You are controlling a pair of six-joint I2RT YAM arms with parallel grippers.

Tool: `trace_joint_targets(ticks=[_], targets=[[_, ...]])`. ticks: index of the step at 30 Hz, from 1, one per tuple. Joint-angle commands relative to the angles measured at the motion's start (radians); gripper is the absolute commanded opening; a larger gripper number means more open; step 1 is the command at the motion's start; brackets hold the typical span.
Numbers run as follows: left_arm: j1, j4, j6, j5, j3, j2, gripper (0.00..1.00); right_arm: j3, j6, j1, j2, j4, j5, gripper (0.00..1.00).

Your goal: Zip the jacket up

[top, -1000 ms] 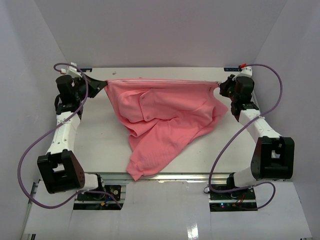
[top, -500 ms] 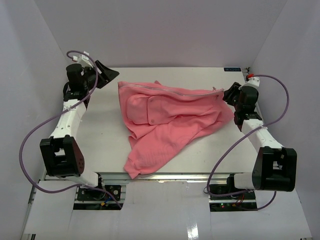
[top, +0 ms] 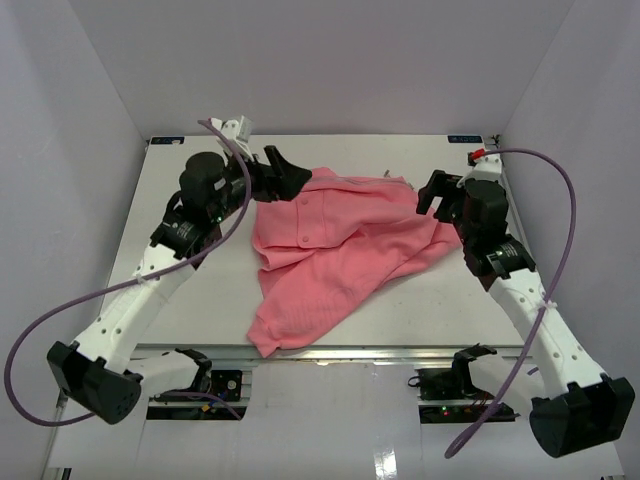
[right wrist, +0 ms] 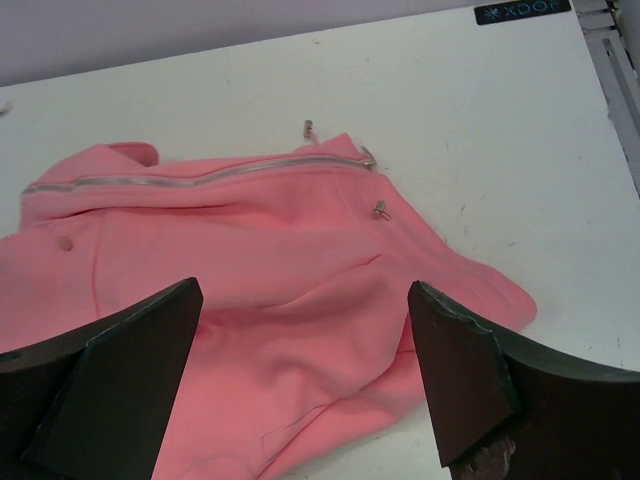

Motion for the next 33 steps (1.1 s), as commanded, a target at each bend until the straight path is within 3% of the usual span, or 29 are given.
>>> trace_joint_targets(ticks=[1, 7, 12, 17, 20, 33], targets=[[-0.214, 0.012, 0.051, -0.126, -0.109, -0.038, 0.98, 0.057, -0.012, 0.038, -0.138, -0.163, -0.027, 0.90], [-0.395, 0.066, 0.119, -0.209, -0.214, -0.001, 0.98, -0.015, -0.038, 0.060, -0.261, -0.205, -0.111, 0.90], [-0.401, 0.284, 0.143, -0.120, -0.367, -0.161, 0.98, -0.085, -0.055, 0.061, -0.406, -0.209, -0.151, 0.90], [-0.408, 0.408, 0.169, -0.184, -0.476, -0.292, 0.98, -0.117, -0.089, 0.061, -0.487, -0.207, -0.191, 0.90], [-0.411, 0.426, 0.174, -0.247, -0.532, -0.341, 0.98, -0.113, -0.098, 0.061, -0.496, -0.212, -0.206, 0.90], [-0.417, 0.444, 0.163, -0.217, -0.544, -0.359, 0.98, -0.122, -0.094, 0.061, -0.502, -0.204, -0.206, 0.90]])
